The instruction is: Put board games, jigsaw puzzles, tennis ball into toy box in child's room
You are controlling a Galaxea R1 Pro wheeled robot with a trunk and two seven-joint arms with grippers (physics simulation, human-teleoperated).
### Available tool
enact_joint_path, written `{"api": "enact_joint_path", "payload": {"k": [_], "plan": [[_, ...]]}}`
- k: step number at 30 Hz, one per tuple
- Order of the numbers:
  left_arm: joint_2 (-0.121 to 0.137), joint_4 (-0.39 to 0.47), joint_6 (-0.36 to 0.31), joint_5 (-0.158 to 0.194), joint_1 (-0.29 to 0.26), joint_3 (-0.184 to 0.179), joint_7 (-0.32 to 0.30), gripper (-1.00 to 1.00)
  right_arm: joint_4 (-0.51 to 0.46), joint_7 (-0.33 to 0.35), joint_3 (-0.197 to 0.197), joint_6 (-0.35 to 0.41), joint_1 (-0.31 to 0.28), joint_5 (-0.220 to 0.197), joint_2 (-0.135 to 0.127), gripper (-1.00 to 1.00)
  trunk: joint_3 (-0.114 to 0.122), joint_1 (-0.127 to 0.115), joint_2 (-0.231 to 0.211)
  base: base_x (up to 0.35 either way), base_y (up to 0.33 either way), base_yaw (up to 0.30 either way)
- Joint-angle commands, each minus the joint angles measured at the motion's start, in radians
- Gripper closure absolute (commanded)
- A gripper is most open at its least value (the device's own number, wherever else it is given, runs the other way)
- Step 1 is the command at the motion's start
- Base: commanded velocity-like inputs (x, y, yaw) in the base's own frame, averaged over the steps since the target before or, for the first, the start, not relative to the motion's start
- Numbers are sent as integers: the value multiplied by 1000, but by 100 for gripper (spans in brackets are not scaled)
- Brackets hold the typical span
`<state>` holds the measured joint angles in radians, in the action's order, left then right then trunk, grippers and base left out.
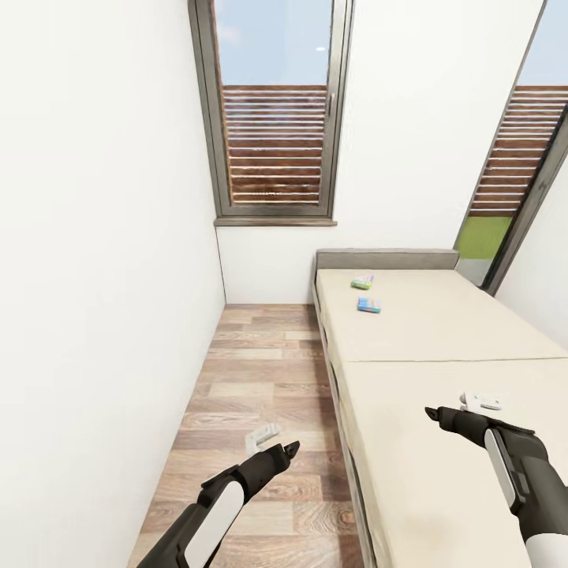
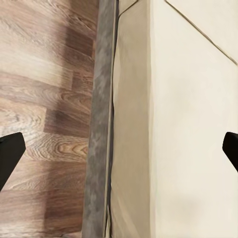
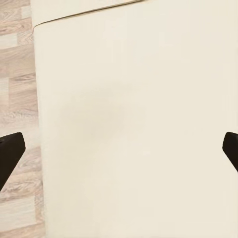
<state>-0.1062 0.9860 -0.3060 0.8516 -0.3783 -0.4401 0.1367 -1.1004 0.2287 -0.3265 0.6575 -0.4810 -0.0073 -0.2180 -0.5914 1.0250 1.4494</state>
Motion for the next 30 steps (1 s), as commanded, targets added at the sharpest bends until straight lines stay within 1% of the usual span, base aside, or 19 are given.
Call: {"api": "enact_joint_path", "payload": {"k": [1,5,16,30], "plan": [[0,2,-3,11,-1,-2,8,-100,-1,4,-2,5,-1,0,0,-100,-1,0,1,5,4,0],[0,2,-3,11,-1,-2,7,-100,-1,4,-2,5,-1,0,0,-100,-1,0,1,4,19,0],[0,3,-3,11,-1,-2,8,-100,-1,4,-2,5,-1,0,0,-100,-1,0,1,1,111,0],[0,3,-3,11,-1,-2,9,-100,-1,4,-2,5,-1,0,0,-100,-1,0,1,0,19,0]]}}
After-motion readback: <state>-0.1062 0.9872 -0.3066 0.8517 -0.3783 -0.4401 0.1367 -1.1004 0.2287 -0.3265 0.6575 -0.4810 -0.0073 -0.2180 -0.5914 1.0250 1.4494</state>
